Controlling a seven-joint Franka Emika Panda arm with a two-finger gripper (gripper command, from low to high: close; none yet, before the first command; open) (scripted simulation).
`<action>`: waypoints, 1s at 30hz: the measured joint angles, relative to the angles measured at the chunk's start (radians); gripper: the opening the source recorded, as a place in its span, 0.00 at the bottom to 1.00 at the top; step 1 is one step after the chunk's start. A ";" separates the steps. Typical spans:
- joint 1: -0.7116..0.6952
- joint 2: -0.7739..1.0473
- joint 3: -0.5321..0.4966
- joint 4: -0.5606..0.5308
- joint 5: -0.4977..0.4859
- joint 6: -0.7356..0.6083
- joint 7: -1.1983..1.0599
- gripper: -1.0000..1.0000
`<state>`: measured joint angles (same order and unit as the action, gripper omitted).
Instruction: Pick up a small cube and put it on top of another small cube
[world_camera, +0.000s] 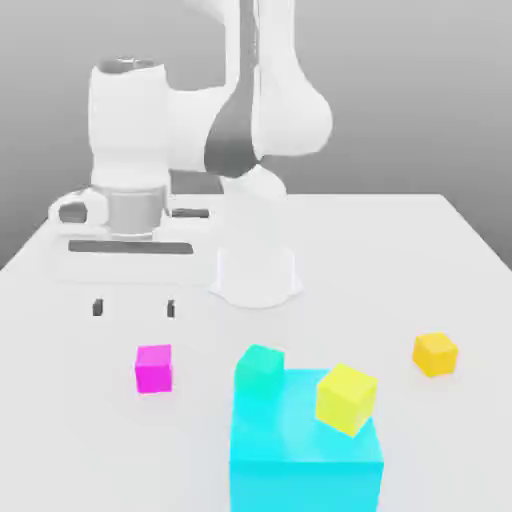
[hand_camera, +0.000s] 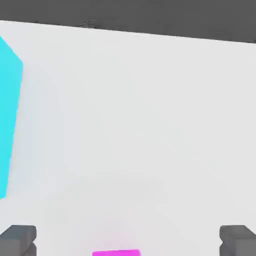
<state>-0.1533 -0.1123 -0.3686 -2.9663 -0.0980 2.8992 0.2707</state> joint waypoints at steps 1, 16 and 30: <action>-0.051 0.066 0.063 -0.007 0.087 0.050 -0.077 0.50; -0.323 0.311 0.385 0.021 0.322 0.244 -0.262 0.00; -0.210 -0.090 0.421 0.062 0.126 -0.198 0.129 0.00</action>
<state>-0.3631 -0.2022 0.0526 -2.9039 0.0282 2.7011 0.3999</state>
